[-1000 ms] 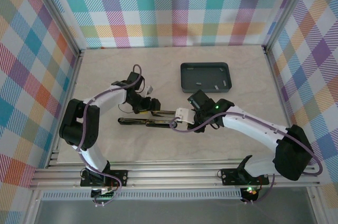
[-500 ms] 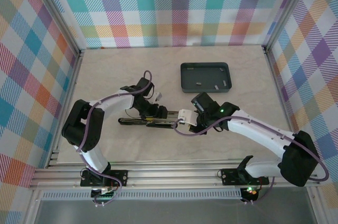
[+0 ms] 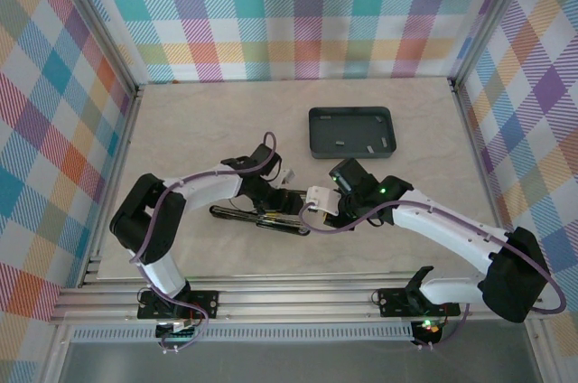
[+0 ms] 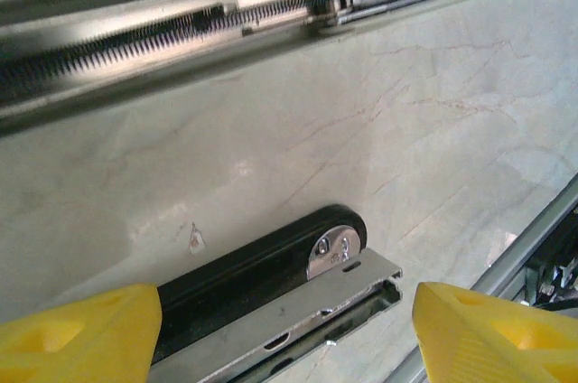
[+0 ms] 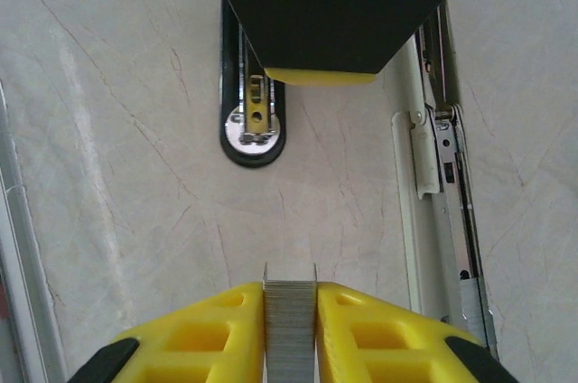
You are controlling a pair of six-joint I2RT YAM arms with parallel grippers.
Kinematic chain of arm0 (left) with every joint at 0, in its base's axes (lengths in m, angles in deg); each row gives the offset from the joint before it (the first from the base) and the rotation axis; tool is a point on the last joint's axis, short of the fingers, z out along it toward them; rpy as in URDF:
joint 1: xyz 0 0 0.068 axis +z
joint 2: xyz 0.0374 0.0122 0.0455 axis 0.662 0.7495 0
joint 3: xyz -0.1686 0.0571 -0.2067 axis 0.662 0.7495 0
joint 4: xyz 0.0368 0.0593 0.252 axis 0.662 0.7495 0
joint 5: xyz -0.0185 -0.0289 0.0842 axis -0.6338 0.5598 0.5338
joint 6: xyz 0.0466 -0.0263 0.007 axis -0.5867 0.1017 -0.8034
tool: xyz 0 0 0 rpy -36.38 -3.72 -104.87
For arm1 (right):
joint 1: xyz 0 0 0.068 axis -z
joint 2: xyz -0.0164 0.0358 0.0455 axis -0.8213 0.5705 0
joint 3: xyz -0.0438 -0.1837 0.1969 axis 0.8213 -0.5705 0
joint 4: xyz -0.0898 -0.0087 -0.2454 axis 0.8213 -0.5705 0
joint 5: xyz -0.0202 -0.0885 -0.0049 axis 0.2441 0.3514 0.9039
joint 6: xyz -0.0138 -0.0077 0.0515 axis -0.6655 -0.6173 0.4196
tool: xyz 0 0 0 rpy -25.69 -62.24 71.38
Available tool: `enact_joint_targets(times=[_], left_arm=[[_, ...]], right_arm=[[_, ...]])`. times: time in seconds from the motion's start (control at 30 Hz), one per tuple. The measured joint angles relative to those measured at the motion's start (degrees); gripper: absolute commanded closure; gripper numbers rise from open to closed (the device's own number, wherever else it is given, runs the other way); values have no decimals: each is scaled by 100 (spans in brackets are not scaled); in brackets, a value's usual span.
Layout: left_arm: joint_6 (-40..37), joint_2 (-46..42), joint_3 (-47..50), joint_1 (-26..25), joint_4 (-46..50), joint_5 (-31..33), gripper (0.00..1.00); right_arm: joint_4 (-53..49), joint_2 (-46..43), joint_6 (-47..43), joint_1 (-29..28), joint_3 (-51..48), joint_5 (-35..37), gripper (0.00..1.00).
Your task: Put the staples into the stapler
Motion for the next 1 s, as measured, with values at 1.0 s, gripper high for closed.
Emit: enact_joint_targets(times=[1.0], left_arm=[[-509,-1093,313,2647,404,-804,25]], right_arm=[[1252,1945,1788,-584,688,-824,81]])
